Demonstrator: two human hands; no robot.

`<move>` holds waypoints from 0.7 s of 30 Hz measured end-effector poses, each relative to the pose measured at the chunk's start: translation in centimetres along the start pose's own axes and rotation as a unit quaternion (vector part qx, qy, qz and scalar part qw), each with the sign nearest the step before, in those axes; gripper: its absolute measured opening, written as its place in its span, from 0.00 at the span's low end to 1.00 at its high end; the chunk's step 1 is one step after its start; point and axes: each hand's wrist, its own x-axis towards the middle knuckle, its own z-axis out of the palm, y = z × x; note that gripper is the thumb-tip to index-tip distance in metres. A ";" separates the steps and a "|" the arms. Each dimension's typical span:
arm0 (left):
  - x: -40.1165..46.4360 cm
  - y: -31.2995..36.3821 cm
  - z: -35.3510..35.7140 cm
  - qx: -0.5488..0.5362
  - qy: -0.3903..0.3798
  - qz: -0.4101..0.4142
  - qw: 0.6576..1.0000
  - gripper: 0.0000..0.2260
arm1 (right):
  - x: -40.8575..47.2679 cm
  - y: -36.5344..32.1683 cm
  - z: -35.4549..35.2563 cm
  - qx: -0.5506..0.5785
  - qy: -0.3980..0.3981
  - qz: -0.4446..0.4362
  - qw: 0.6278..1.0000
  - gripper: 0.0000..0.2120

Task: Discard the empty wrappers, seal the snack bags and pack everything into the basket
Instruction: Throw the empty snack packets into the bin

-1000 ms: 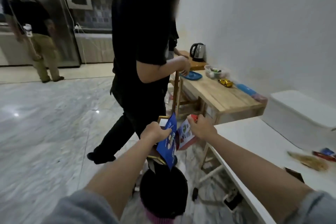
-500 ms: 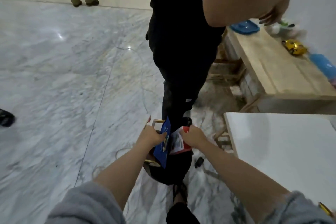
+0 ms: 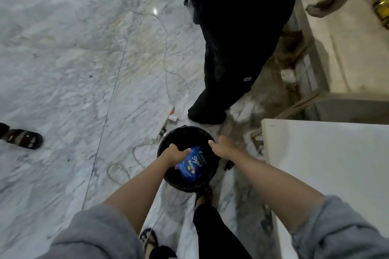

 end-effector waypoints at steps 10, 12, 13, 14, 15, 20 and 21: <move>-8.8 5.3 -2.4 0.069 -0.008 0.106 0.992 0.24 | -5.4 0.2 -1.2 0.049 0.060 -0.017 0.997 0.25; -10.1 5.8 -2.7 0.096 -0.009 0.123 0.988 0.28 | -7.3 0.7 -0.9 0.077 0.091 -0.015 0.993 0.27; -11.0 5.9 -2.8 0.115 -0.003 0.128 0.985 0.31 | -8.5 0.9 -0.7 0.092 0.106 -0.008 0.990 0.28; -11.9 6.1 -2.8 0.134 0.004 0.140 0.981 0.33 | -9.7 1.2 -0.5 0.108 0.122 -0.001 0.987 0.29; -13.0 6.2 -2.7 0.149 0.008 0.154 0.977 0.34 | -11.2 1.6 -0.1 0.123 0.140 0.004 0.983 0.29; -19.4 5.5 -0.8 0.183 -0.038 0.264 0.946 0.31 | -20.2 4.1 2.5 0.153 0.247 0.027 0.957 0.28; -20.8 5.5 0.0 0.188 -0.049 0.291 0.937 0.37 | -22.2 4.8 3.1 0.158 0.265 0.028 0.951 0.27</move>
